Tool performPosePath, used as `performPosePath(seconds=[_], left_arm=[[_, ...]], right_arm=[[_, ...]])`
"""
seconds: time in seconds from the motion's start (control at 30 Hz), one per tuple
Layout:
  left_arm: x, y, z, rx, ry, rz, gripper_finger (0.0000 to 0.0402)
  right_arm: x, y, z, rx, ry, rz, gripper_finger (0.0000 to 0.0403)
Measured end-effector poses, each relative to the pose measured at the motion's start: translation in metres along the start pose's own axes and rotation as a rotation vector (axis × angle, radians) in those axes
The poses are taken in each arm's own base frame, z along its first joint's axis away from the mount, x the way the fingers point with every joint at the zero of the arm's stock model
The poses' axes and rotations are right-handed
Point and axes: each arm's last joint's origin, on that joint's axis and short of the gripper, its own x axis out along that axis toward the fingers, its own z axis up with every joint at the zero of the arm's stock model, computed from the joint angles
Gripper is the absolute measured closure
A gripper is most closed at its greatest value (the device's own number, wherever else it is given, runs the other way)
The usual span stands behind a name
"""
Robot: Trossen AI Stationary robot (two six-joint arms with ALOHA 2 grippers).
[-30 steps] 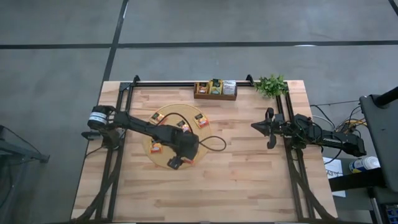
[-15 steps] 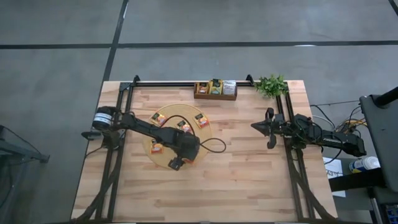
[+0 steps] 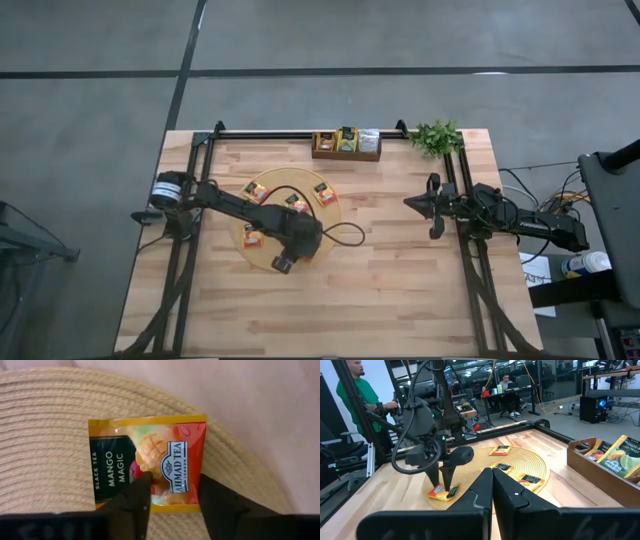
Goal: Pick & Place Tea
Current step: Put the orange tea bag into the left section of the wooden organizer
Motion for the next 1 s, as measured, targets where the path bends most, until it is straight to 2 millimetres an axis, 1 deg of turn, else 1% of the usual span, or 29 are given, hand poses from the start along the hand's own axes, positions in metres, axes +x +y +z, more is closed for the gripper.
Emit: performPosePath(seconds=[0.2, 0.33, 0.5, 0.63, 0.83, 1.0], left_arm=[[-0.004, 0.001, -0.002, 0.002, 0.045, 0.064, 0.0334], [-0.014, 0.002, -0.001, 0.008, 0.049, 0.115, 0.0388], [-0.032, 0.006, 0.008, 0.038, 0.018, 0.223, 0.0396], [-0.043, 0.013, 0.015, 0.038, 0.036, 0.372, 0.0398], [-0.049, 0.026, 0.021, -0.009, 0.004, 0.544, 0.0400], [-0.052, 0.043, 0.016, -0.089, 0.011, 0.662, 0.0400]], right_arm=[[0.000, 0.000, 0.000, 0.000, 0.000, 0.000, 0.0394], [0.000, 0.000, 0.000, 0.000, 0.000, 0.000, 0.0394], [0.000, 0.000, 0.000, 0.000, 0.001, 0.000, 0.0394], [0.000, 0.000, 0.000, 0.000, 0.001, 0.000, 0.0394], [0.000, 0.000, 0.000, 0.000, 0.001, 0.000, 0.0394], [0.000, 0.000, 0.000, 0.000, 0.000, 0.000, 0.0394]])
